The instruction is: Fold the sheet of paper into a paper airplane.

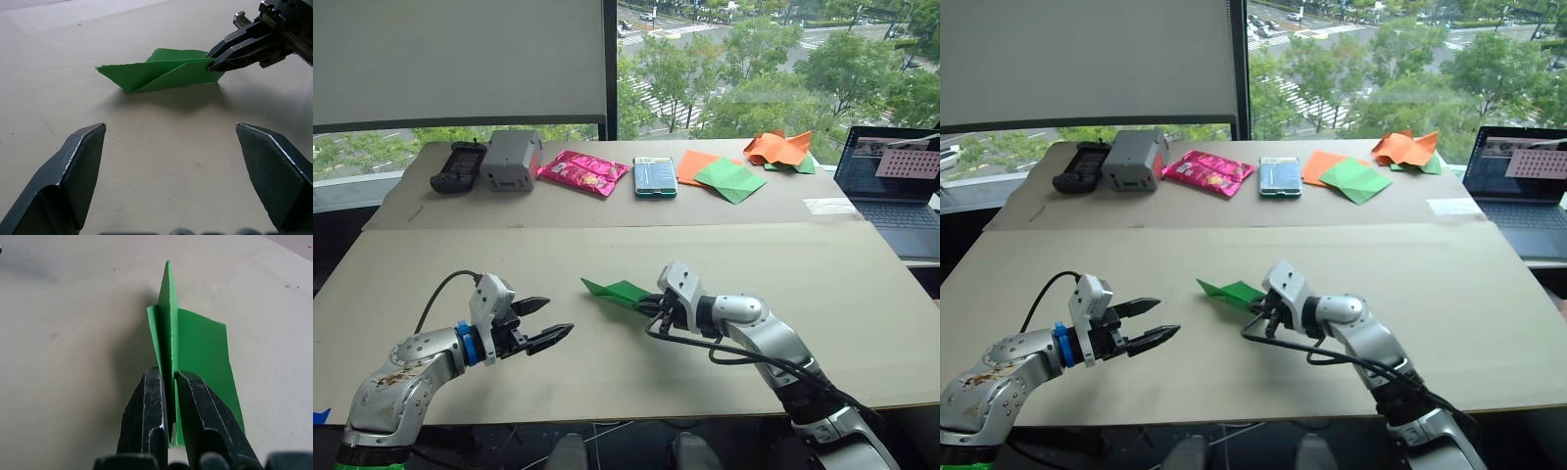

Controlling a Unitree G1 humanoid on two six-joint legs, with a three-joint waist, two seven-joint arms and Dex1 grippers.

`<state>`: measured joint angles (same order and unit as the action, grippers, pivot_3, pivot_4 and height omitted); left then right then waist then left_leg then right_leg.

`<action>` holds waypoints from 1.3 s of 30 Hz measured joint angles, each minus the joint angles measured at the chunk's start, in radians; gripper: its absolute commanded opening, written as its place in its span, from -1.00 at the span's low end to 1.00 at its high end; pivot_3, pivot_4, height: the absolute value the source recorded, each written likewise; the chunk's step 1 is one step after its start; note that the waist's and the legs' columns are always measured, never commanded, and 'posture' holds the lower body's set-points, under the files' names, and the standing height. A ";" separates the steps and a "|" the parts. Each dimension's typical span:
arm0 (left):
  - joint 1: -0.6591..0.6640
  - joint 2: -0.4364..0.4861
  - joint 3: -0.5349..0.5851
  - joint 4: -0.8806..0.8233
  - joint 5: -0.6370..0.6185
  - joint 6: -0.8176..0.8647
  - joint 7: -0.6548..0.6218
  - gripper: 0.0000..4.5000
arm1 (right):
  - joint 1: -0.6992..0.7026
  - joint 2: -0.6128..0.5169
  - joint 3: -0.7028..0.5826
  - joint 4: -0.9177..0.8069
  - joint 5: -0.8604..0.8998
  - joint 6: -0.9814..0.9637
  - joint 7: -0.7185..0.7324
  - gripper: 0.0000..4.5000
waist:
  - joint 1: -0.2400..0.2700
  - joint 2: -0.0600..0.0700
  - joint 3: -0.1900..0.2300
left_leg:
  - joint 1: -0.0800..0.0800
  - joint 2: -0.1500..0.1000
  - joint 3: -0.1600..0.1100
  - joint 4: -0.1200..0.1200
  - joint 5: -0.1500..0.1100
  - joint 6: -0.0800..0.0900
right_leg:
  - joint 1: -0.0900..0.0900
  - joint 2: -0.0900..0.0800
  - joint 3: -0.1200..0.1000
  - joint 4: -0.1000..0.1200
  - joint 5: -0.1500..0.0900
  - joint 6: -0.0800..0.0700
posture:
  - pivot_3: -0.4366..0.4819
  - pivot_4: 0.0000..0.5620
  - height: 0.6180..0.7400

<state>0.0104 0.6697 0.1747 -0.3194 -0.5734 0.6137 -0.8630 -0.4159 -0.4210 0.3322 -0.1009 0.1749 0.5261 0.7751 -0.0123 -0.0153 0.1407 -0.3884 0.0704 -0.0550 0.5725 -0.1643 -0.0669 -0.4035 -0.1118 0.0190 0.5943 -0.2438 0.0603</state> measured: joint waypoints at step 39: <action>0.000 0.017 -0.002 0.000 0.006 0.001 0.008 1.00 | 0.023 0.000 -0.042 -0.067 0.042 0.071 -0.011 -0.10 | 0.000 -0.001 0.000 | 0.000 0.000 0.000 0.000 0.000 0.000 | 0.000 0.000 0.000 0.000 0.000 0.000 | -0.05 -0.47 0.64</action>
<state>0.0108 0.6869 0.1723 -0.3194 -0.5674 0.6152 -0.8554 -0.3932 -0.4210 0.2903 -0.1679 0.2170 0.5975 0.7636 -0.0121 -0.0160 0.1403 -0.3884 0.0703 -0.0550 0.5725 -0.1642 -0.0669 -0.4032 -0.1118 0.0190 0.5944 -0.2438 0.0603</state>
